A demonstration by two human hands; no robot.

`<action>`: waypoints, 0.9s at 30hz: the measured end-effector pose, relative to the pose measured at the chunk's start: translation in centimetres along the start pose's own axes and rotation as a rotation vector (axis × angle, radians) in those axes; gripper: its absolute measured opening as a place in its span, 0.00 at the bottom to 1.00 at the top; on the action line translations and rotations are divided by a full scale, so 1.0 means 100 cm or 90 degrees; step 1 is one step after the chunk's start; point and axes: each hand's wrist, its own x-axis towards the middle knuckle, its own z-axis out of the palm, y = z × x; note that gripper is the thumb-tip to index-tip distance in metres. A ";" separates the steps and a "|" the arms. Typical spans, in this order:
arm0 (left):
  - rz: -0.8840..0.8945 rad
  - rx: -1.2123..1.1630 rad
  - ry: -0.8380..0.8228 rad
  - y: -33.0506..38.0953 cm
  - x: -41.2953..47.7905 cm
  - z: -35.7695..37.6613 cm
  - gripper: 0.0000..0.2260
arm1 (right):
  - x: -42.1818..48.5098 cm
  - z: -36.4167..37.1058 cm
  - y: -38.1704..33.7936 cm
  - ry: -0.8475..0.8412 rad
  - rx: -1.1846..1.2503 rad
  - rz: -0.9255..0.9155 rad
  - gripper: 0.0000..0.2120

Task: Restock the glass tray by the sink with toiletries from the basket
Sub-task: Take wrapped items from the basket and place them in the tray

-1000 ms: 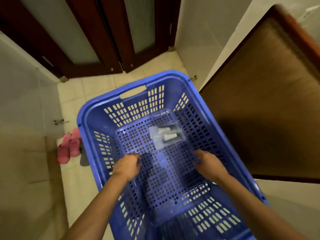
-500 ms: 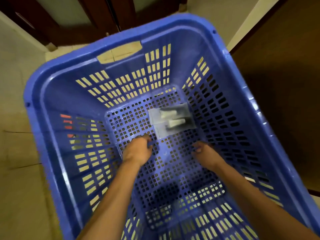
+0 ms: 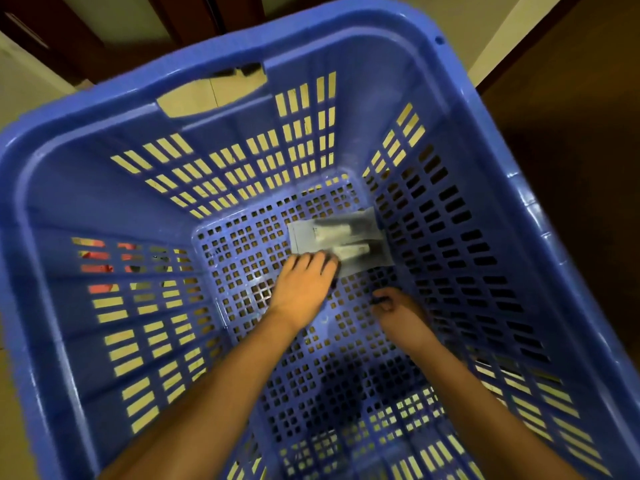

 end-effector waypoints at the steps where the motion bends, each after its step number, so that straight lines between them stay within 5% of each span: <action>1: -0.013 -0.001 0.004 0.001 0.004 -0.001 0.25 | -0.001 -0.001 0.001 -0.001 0.013 -0.003 0.15; 12: -0.128 -0.052 0.038 0.012 0.015 -0.008 0.17 | 0.003 -0.003 0.007 -0.003 0.108 0.054 0.13; 16: -0.144 -0.116 0.148 0.011 0.002 -0.007 0.10 | -0.006 0.003 0.008 0.006 0.174 0.058 0.12; 18: -0.185 -0.274 0.136 0.014 -0.005 -0.010 0.05 | -0.011 0.008 0.006 0.009 0.181 0.063 0.12; 23: -0.338 -0.835 -0.018 0.016 -0.018 -0.020 0.12 | -0.025 0.011 -0.007 0.003 0.287 0.056 0.12; 27: -0.389 -1.007 -0.033 0.023 -0.026 -0.033 0.09 | -0.033 -0.004 -0.016 -0.011 0.466 0.071 0.15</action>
